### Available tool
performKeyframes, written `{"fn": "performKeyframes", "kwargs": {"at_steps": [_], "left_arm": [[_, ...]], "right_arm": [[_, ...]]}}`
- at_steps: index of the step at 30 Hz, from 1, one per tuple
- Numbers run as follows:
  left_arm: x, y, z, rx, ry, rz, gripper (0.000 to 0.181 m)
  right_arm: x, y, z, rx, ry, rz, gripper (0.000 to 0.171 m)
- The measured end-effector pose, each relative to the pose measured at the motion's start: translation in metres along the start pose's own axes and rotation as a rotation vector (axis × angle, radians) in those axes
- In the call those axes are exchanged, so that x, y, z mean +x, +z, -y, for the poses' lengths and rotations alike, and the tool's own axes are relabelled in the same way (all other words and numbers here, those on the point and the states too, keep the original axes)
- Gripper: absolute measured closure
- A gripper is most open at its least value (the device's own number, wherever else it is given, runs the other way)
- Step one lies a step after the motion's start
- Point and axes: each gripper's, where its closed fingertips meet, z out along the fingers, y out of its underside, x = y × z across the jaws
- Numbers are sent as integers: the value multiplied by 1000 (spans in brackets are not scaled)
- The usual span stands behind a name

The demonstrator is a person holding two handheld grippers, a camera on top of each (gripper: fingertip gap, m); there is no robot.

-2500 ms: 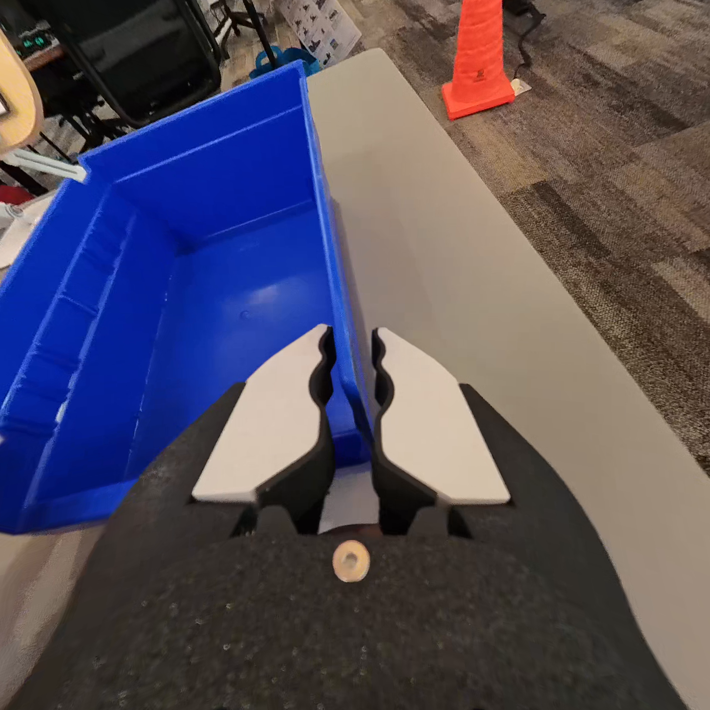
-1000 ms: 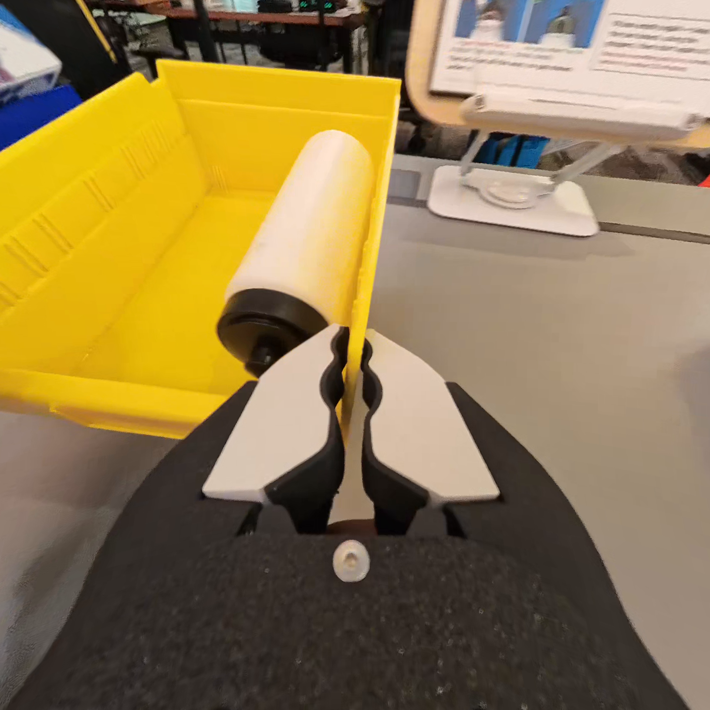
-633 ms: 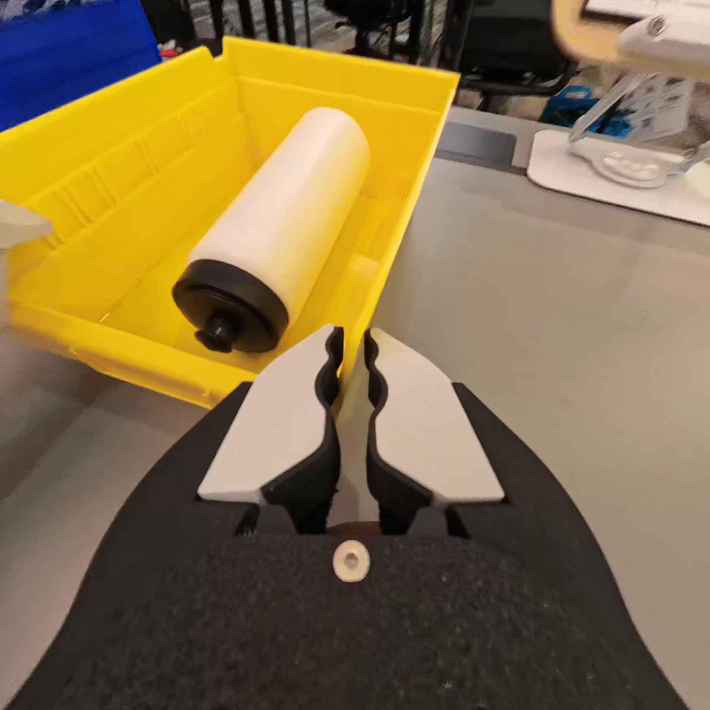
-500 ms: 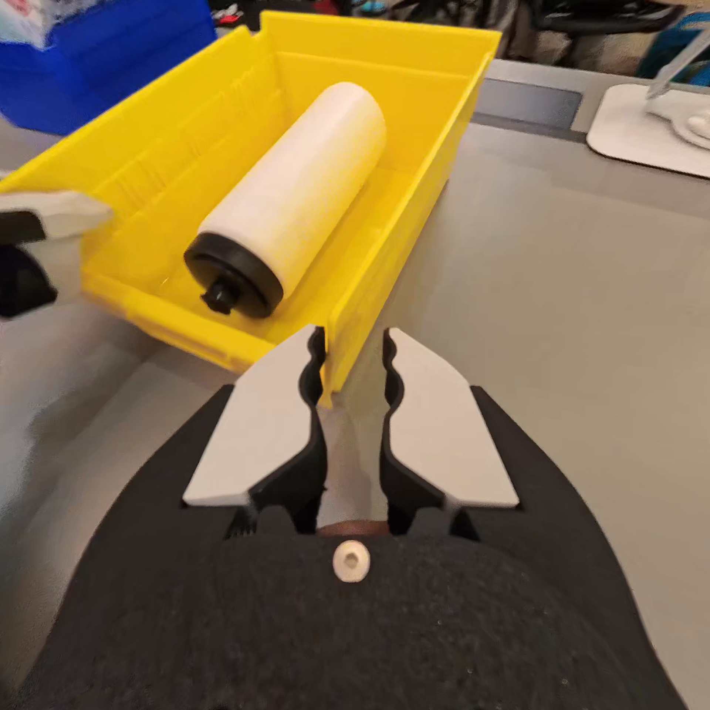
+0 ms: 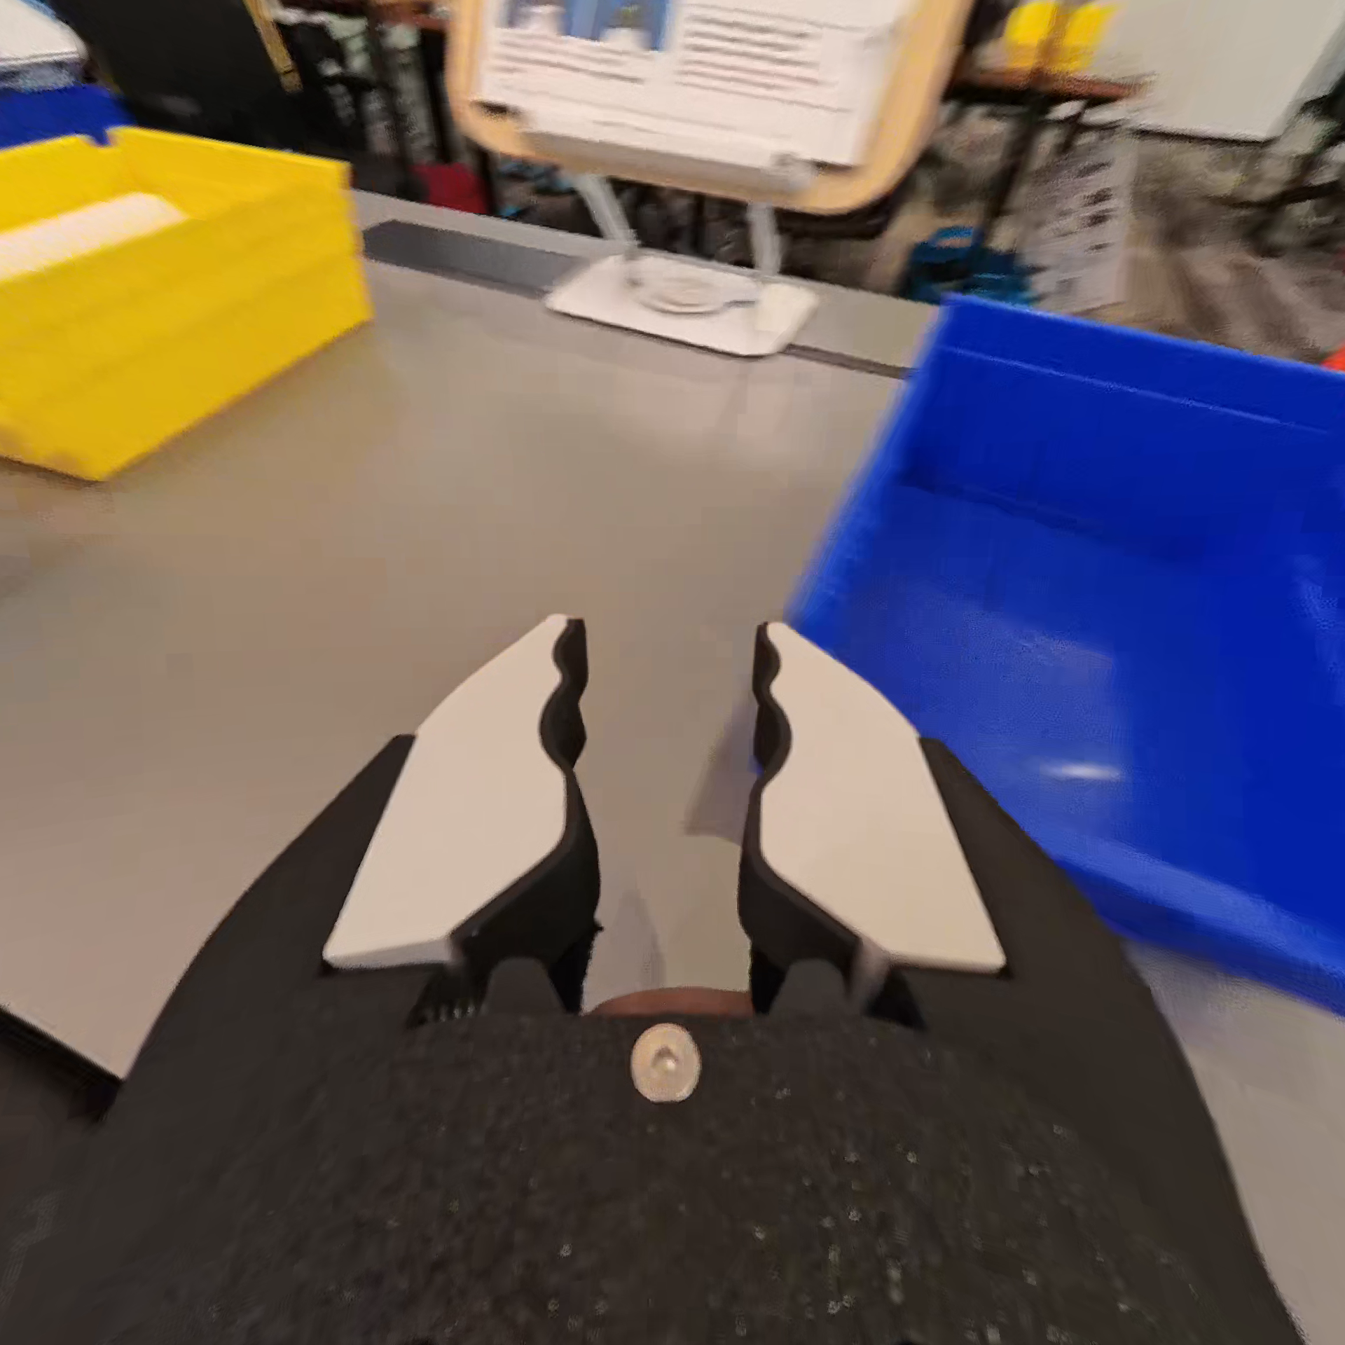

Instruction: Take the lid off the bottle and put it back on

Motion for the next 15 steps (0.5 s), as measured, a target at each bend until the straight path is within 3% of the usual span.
{"fn": "performKeyframes", "kwargs": {"at_steps": [2, 6, 9, 15], "left_arm": [[20, 4, -27, -74, 49, -5, 131], [27, 7, -21, -25, 215, 61, 130], [33, 12, -25, -42, 145, -9, 130], [16, 10, -22, -28, 173, 64, 129]], "right_arm": [[37, -30, -14, 57, 35, -64, 127], [71, -51, -28, 72, 179, -93, 127], [65, -42, -28, 66, 203, -37, 125], [42, -31, -27, 47, 71, -14, 128]]}}
